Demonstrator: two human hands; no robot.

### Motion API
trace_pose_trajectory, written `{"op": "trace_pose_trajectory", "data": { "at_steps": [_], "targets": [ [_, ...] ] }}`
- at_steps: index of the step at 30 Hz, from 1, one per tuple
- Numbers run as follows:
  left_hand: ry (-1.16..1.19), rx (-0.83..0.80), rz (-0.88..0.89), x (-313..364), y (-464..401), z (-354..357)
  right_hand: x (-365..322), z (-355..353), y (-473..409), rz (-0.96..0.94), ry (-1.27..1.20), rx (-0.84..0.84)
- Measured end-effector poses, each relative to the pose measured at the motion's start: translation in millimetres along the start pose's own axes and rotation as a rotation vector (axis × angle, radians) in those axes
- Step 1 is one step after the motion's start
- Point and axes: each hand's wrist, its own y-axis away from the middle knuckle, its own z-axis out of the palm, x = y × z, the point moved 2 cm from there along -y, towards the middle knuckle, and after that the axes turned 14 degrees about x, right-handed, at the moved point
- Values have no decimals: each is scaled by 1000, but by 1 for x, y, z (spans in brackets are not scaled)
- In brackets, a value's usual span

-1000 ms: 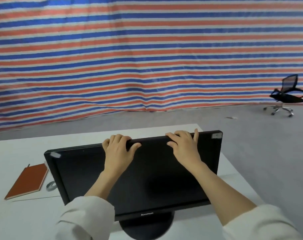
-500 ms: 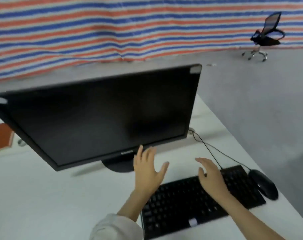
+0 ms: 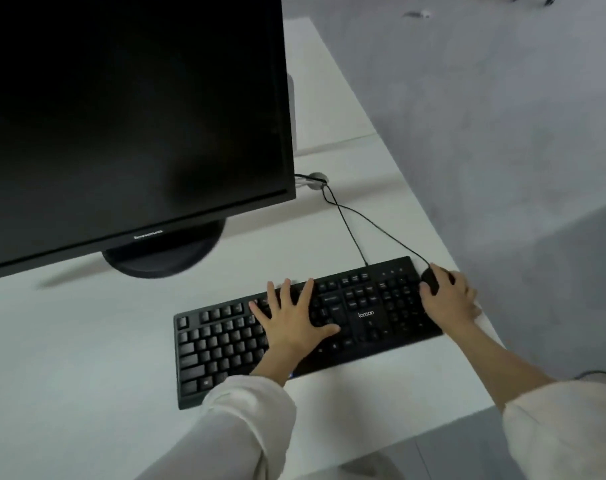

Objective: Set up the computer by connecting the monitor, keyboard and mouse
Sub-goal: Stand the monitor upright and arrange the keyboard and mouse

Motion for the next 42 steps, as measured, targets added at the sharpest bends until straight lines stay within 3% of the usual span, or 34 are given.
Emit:
{"op": "trace_pose_trajectory", "data": {
  "at_steps": [6, 10, 15, 31, 42],
  "targets": [
    [62, 96, -148, -60, 24, -12, -23, 23, 65, -149, 71, 25],
    [54, 116, -265, -126, 57, -21, -63, 43, 113, -246, 46, -54],
    [56, 129, -300, -182, 75, -30, -84, 60, 155, -401, 55, -82],
    [80, 68, -47, -192, 61, -32, -85, 58, 156, -215, -7, -54],
    [71, 50, 65, -181, 51, -29, -84, 57, 149, -199, 61, -56]
  ]
}}
